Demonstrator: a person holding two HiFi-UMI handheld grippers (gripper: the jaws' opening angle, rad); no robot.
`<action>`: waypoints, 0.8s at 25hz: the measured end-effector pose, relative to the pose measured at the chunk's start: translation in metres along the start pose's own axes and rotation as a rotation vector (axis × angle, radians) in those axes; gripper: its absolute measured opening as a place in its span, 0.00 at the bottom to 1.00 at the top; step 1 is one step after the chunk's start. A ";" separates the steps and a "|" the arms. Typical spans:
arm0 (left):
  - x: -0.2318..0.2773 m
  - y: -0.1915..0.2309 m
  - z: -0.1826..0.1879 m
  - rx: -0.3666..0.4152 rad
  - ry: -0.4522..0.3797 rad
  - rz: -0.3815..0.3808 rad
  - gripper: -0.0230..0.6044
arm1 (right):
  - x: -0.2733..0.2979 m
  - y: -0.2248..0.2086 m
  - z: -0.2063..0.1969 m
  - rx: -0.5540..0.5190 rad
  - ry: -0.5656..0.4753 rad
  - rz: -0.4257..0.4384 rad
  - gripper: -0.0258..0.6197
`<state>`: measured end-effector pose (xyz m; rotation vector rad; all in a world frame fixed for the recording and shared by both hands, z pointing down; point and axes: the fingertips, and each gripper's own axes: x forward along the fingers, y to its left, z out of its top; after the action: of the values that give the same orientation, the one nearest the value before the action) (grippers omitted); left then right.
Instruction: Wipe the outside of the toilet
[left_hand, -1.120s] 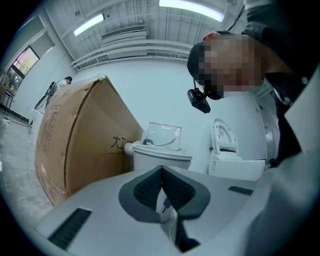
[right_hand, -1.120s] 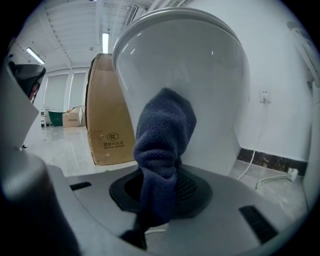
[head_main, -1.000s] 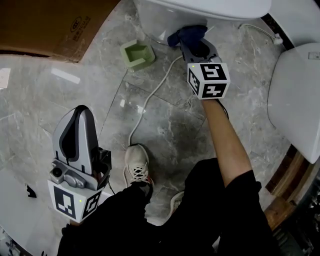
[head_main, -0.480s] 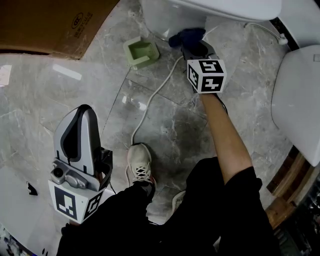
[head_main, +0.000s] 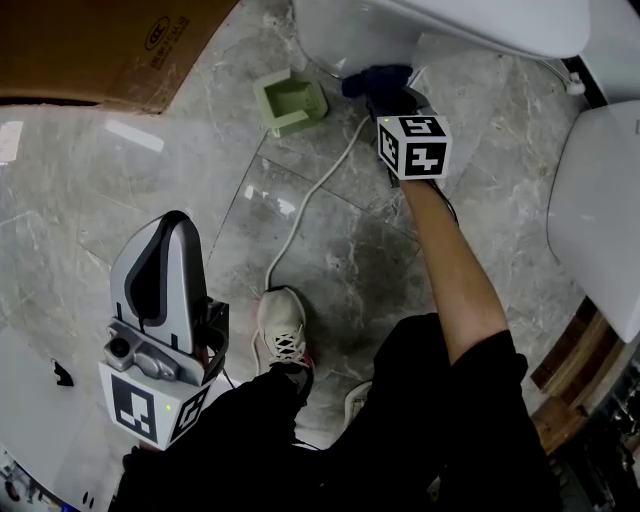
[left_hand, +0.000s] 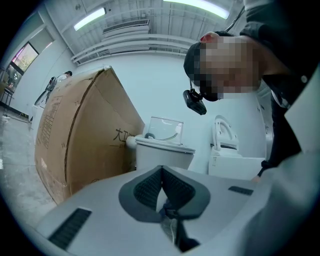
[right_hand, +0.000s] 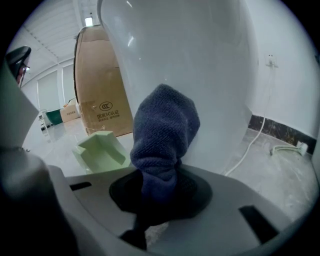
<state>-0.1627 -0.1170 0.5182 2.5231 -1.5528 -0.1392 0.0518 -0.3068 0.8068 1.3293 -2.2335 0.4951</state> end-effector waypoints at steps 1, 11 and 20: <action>-0.001 0.000 -0.001 -0.001 0.000 -0.001 0.05 | 0.002 0.000 -0.003 0.004 0.010 -0.001 0.16; -0.002 0.004 -0.004 -0.007 0.003 0.011 0.05 | 0.022 0.001 -0.030 0.030 0.141 0.011 0.16; -0.002 0.016 -0.001 -0.012 0.014 0.014 0.05 | 0.035 0.000 -0.044 0.108 0.214 0.018 0.16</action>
<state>-0.1777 -0.1221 0.5222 2.4982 -1.5599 -0.1289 0.0479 -0.3081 0.8627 1.2455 -2.0694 0.7381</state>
